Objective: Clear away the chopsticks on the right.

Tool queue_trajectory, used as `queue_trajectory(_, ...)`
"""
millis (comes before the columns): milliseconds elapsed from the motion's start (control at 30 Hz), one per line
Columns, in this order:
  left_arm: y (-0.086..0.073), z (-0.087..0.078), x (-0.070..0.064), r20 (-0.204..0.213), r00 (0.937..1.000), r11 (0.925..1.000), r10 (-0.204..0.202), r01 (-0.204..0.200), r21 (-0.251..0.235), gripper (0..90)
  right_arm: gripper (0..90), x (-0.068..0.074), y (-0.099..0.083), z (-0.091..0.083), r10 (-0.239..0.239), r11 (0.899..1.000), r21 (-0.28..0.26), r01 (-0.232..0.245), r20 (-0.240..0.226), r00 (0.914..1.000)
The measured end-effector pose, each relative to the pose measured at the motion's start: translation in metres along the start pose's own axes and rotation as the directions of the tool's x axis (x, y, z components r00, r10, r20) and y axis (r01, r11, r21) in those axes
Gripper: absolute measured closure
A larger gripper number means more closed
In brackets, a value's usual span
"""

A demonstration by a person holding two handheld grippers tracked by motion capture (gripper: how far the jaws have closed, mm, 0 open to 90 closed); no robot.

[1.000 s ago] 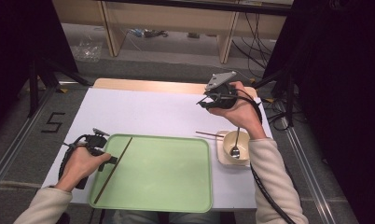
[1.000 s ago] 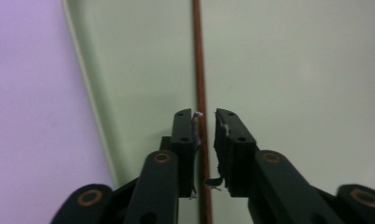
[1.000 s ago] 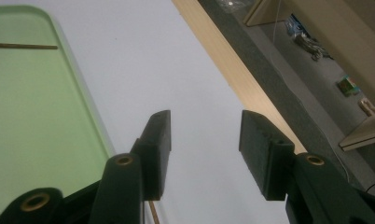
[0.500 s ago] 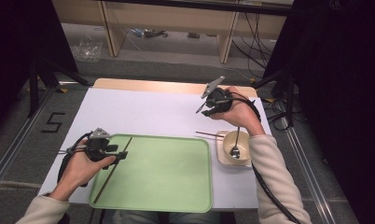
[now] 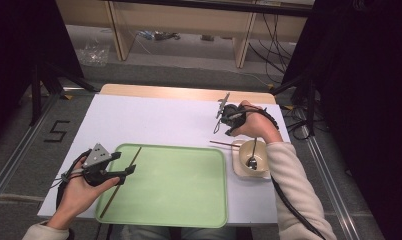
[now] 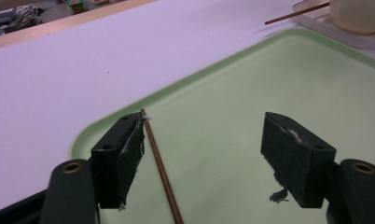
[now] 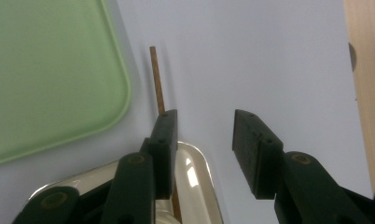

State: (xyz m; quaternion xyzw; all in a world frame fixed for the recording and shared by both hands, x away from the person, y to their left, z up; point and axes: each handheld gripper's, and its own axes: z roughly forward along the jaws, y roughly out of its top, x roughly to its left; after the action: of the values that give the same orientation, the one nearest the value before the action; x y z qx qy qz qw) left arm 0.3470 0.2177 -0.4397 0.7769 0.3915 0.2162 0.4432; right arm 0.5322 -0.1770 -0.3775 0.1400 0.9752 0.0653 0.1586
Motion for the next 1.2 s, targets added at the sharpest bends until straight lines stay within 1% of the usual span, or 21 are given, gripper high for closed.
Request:
queue_trajectory(33, 0.000, 0.000, 0.000, 0.004, 1.0000, 1.0000, -0.008, 0.008, -0.005, 30.2, 61.5, 0.001, 0.000, 0.001, 0.012, 1.000, 0.005, -0.012, -0.002, 0.9999)
queue_trajectory(100, 0.000, 0.001, 0.000, 0.005, 0.9997, 0.9994, -0.025, 0.025, -0.022, 30.2, 61.8, 0.001, 0.000, 0.007, -0.024, 1.000, 0.010, 0.024, -0.012, 0.9996)
queue_trajectory(167, 0.000, 0.000, 0.000, 0.002, 0.9998, 0.9994, -0.021, 0.021, -0.026, 30.1, 62.2, 0.007, 0.002, 0.012, 0.018, 1.000, 0.017, -0.017, -0.034, 0.9993)
queue_trajectory(200, 0.000, 0.000, 0.000, 0.005, 0.9998, 0.9994, -0.021, 0.021, -0.029, 30.0, 62.3, 0.006, 0.002, 0.015, -0.025, 0.999, 0.037, 0.026, -0.027, 0.9993)
queue_trajectory(233, 0.000, 0.000, 0.001, 0.004, 0.9999, 0.9994, -0.012, 0.012, -0.033, 30.1, 62.2, 0.008, 0.003, 0.018, -0.023, 0.998, 0.059, 0.025, -0.031, 0.9992)
queue_trajectory(267, 0.000, 0.000, 0.001, 0.004, 1.0000, 0.9995, -0.008, 0.008, -0.031, 30.1, 62.3, 0.008, 0.004, 0.021, -0.061, 0.996, 0.059, 0.063, -0.033, 0.9976)
queue_trajectory(300, 0.000, 0.000, 0.000, 0.002, 0.9998, 0.9994, -0.019, 0.019, -0.028, 30.0, 62.5, 0.010, 0.005, 0.021, -0.051, 0.996, 0.072, 0.053, -0.029, 0.9983)
queue_trajectory(367, 0.000, 0.001, 0.001, 0.007, 0.9999, 0.9994, -0.013, 0.013, -0.030, 30.1, 62.6, 0.013, 0.008, 0.020, -0.044, 0.996, 0.074, 0.047, -0.046, 0.9980)
queue_trajectory(433, 0.000, 0.000, 0.001, 0.003, 0.9999, 0.9995, -0.011, 0.011, -0.029, 30.0, 62.6, 0.014, 0.009, 0.020, -0.042, 0.996, 0.072, 0.044, -0.038, 0.9984)
queue_trajectory(467, 0.000, 0.000, 0.001, 0.001, 0.9998, 0.9993, -0.020, 0.020, -0.032, 30.1, 62.5, 0.014, 0.009, 0.020, -0.042, 0.996, 0.073, 0.045, -0.040, 0.9983)
queue_trajectory(533, 0.000, 0.000, 0.001, 0.001, 1.0000, 0.9994, -0.009, 0.009, -0.032, 30.1, 62.2, 0.013, 0.007, 0.021, -0.041, 0.996, 0.073, 0.044, -0.040, 0.9984)
queue_trajectory(567, 0.000, 0.000, 0.001, -0.001, 0.9999, 0.9993, -0.011, 0.011, -0.035, 30.1, 62.2, 0.013, 0.006, 0.021, -0.021, 0.996, 0.085, 0.024, -0.036, 0.9991)
queue_trajectory(700, 0.000, 0.001, 0.000, -0.001, 0.9998, 0.9992, -0.019, 0.019, -0.036, 30.1, 61.4, 0.011, 0.004, 0.024, -0.012, 0.997, 0.075, 0.015, -0.036, 0.9993)
queue_trajectory(833, 0.000, 0.001, 0.000, -0.001, 0.9999, 0.9994, -0.016, 0.016, -0.032, 30.0, 60.0, 0.010, 0.002, 0.025, -0.030, 0.998, 0.056, 0.031, -0.017, 0.9994)
queue_trajectory(867, 0.000, 0.002, 0.000, 0.000, 0.9999, 0.9994, -0.015, 0.015, -0.032, 30.0, 60.0, 0.012, 0.002, 0.025, -0.012, 0.998, 0.064, 0.014, -0.017, 0.9998)
queue_trajectory(900, -0.001, 0.002, 0.000, 0.002, 0.9998, 0.9993, -0.020, 0.020, -0.032, 29.9, 60.0, 0.011, 0.002, 0.027, -0.055, 0.997, 0.056, 0.056, -0.017, 0.9984)
queue_trajectory(967, 0.000, 0.001, 0.000, 0.000, 0.9999, 0.9995, -0.011, 0.011, -0.031, 29.9, 60.1, 0.014, 0.002, 0.028, -0.028, 0.997, 0.076, 0.029, -0.018, 0.9995)
queue_trajectory(1033, 0.000, 0.001, 0.000, 0.000, 0.9999, 0.9994, -0.010, 0.010, -0.033, 29.9, 60.2, 0.013, 0.003, 0.030, -0.046, 0.996, 0.079, 0.048, -0.024, 0.9986)
queue_trajectory(1133, 0.000, 0.001, 0.000, -0.002, 0.9999, 0.9992, -0.013, 0.012, -0.037, 29.9, 61.0, 0.014, 0.004, 0.030, -0.047, 0.995, 0.090, 0.048, -0.018, 0.9987)
queue_trajectory(1167, 0.000, 0.001, 0.000, -0.002, 0.9999, 0.9992, -0.014, 0.014, -0.039, 29.9, 61.0, 0.015, 0.004, 0.030, -0.025, 0.994, 0.103, 0.028, -0.027, 0.9993)
queue_trajectory(1200, 0.000, 0.001, 0.000, -0.003, 0.9999, 0.9991, -0.013, 0.013, -0.040, 29.9, 61.2, 0.015, 0.004, 0.032, -0.037, 0.994, 0.106, 0.040, -0.024, 0.9990)
